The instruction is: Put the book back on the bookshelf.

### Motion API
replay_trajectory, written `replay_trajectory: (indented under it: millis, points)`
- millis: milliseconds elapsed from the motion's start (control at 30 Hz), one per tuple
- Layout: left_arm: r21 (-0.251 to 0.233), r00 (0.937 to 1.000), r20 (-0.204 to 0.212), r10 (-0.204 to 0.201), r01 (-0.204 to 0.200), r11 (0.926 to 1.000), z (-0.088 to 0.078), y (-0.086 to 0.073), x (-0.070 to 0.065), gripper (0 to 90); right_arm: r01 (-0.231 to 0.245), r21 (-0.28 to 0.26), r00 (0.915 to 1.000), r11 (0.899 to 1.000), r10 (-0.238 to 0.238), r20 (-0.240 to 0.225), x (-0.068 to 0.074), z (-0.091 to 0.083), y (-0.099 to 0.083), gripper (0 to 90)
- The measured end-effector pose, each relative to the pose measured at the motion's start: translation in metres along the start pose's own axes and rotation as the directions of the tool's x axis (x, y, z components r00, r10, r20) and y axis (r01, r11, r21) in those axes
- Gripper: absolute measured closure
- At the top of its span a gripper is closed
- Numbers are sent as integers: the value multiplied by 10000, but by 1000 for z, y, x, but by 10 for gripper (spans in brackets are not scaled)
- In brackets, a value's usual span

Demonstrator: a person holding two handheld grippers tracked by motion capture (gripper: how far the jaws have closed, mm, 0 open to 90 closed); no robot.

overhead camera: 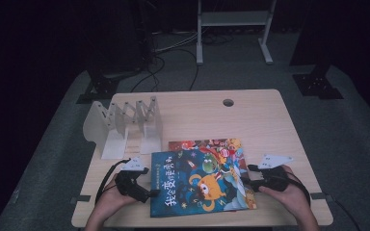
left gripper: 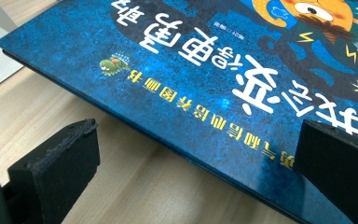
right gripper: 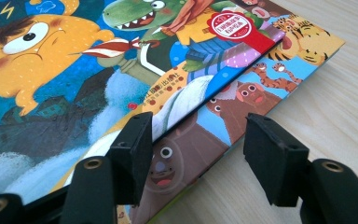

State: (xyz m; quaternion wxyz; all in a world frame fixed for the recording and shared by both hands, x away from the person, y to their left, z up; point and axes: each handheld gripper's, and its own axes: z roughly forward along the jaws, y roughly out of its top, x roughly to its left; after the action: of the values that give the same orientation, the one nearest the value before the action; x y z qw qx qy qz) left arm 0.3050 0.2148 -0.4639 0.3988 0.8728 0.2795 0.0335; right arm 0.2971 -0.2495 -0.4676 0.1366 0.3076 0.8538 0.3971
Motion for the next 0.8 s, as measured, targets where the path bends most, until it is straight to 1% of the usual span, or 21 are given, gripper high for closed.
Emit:
replay_trajectory:
  millis: [100, 133, 200, 233, 267, 300, 433, 533, 567, 667, 733, 800]
  points:
    - [1, 10000, -45, -83, 83, 10000, -2, -1, 2, 0, -57, 22, 9999, 10000, 57, -129, 2, 1, 1, 403]
    - [2, 9999, -59, -123, 123, 9999, -3, -2, 3, 0, -2, 27, 9997, 10000, 3, -260, 5, 3, 2, 392]
    - [-7, 9999, -65, -158, 158, 9999, -4, -3, 4, 0, 29, 42, 9996, 10000, -28, -292, 7, 4, 3, 388]
    - [-23, 9997, -39, -252, 252, 9997, -5, -4, 6, 0, 180, 5, 9991, 9998, -179, -396, 10, 7, 5, 381]
    - [-23, 9997, -39, -252, 252, 9997, -5, -4, 6, 0, 144, 42, 9990, 9999, -142, -417, 11, 7, 6, 380]
    - [-55, 9994, -45, -332, 332, 9994, -5, -5, 7, 0, 239, 4, 9987, 9997, -239, -458, 12, 9, 7, 379]
    - [-106, 9980, 70, -626, 626, 9980, -7, -8, 12, 0, 293, 21, 9978, 9996, -292, -593, 17, 13, 10, 372]
    - [-194, 9946, 94, -1037, 1039, 9944, -10, -13, 17, 0, 395, -40, 9965, 9992, -397, -730, 21, 16, 12, 366]
    - [-194, 9946, 94, -1037, 1039, 9944, -10, -13, 17, 0, 395, -40, 9965, 9992, -397, -730, 21, 16, 12, 366]
    - [-247, 9909, 132, -1341, 1343, 9906, -13, -17, 22, 0, 424, -85, 9954, 9991, -430, -860, 27, 20, 15, 364]
    - [-288, 9899, 152, -1406, 1410, 9896, -14, -18, 23, 0, 484, -119, 9948, 9988, -493, -892, 28, 21, 15, 364]
    - [-253, 9870, 294, -1579, 1586, 9870, -14, -20, 25, 0, 496, -112, 9942, 9987, -504, -948, 31, 22, 17, 363]
